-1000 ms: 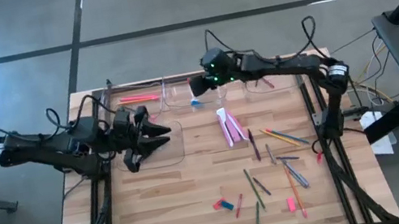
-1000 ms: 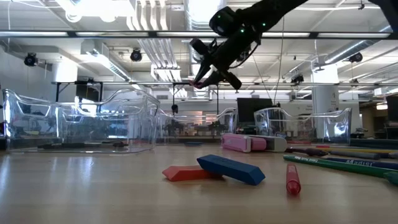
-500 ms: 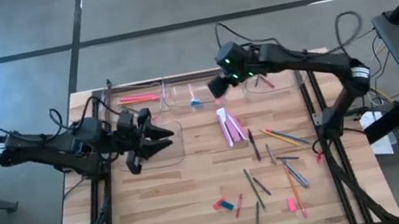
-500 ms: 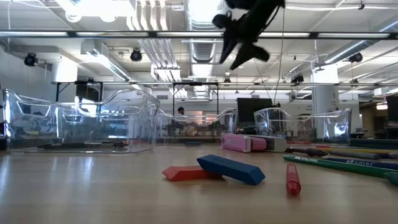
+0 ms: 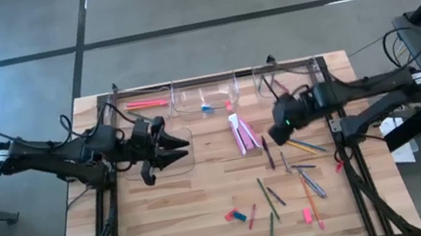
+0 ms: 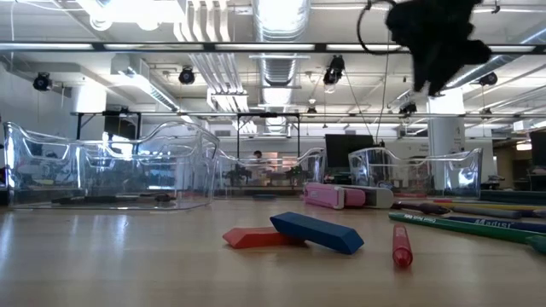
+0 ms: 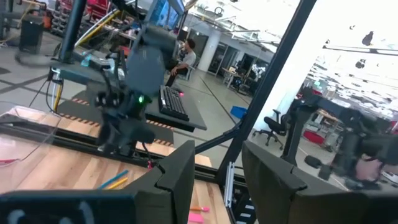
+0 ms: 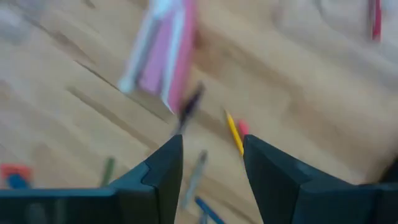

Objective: Sort crayons/erasers/pens/pencils in bins
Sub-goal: Put the blue pencil into the top left transparent bin, then put the yellow pencil into the top left transparent bin

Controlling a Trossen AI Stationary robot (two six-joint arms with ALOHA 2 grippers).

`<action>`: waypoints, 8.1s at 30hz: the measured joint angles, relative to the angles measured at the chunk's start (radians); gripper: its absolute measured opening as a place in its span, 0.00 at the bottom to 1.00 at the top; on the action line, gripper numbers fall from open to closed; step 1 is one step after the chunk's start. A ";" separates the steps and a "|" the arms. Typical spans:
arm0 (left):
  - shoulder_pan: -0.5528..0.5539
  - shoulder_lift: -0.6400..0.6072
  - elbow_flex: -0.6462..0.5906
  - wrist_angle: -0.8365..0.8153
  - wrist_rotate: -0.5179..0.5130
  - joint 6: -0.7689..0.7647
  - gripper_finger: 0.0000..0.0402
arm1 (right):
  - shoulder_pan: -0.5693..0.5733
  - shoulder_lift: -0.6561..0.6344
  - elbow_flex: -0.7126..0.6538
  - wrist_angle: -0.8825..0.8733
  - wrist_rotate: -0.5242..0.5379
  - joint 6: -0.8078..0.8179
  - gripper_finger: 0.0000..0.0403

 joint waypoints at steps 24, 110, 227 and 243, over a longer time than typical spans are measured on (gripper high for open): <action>0.000 0.015 0.000 0.005 0.013 0.001 0.30 | 0.054 -0.036 -0.485 0.183 -0.149 0.266 0.37; 0.158 0.263 0.018 -0.010 0.106 -0.393 0.72 | -0.028 0.142 -0.058 1.049 -0.133 -0.195 0.03; 0.890 -0.338 -0.031 -0.284 0.353 -0.002 0.61 | 0.051 0.111 -0.386 0.341 -0.185 0.036 0.54; 0.698 -0.269 -0.032 -0.252 0.325 0.018 0.47 | -0.046 0.111 -0.526 0.597 -0.102 0.068 0.54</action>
